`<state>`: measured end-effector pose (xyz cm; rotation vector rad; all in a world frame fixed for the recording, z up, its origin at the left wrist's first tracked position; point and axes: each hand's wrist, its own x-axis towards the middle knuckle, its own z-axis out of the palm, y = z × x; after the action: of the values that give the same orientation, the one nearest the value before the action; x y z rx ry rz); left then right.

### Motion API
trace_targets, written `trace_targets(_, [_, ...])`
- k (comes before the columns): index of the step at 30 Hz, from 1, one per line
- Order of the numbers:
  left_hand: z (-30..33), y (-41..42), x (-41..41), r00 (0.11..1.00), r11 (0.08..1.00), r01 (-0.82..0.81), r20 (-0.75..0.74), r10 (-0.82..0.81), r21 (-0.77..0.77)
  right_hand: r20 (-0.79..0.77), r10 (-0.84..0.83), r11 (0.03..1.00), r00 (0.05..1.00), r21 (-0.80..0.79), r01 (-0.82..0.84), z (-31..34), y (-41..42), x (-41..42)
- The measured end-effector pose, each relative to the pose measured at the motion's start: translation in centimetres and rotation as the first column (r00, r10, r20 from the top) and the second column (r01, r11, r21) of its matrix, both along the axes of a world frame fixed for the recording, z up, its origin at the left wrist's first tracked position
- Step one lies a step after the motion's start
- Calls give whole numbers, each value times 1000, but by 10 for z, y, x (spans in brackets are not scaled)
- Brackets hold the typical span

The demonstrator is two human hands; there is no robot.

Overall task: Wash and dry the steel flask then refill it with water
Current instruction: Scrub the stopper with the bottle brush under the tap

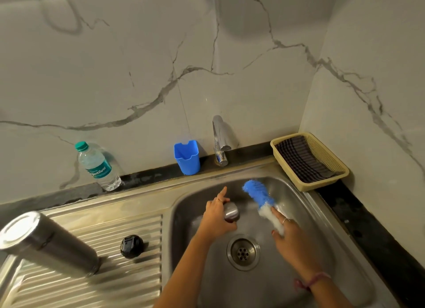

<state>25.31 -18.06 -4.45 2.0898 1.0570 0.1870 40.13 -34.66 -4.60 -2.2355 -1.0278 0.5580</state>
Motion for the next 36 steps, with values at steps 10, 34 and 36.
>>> trace_targets(10, [-2, -45, -35, 967, 979, 83, -252, -34, 186, 255, 190, 966, 948, -219, -135, 14, -34, -12])
trace_targets(34, [22, -91, -80, 846, 906, -420, 385, 370, 53, 719, 87, 943, 690, 164, -290, 47, -32, -43])
trace_targets(36, [25, -94, -84, 791, 890, -456, 443, 421, -32, 733, 84, 941, 675, 165, -297, 44, -29, -46])
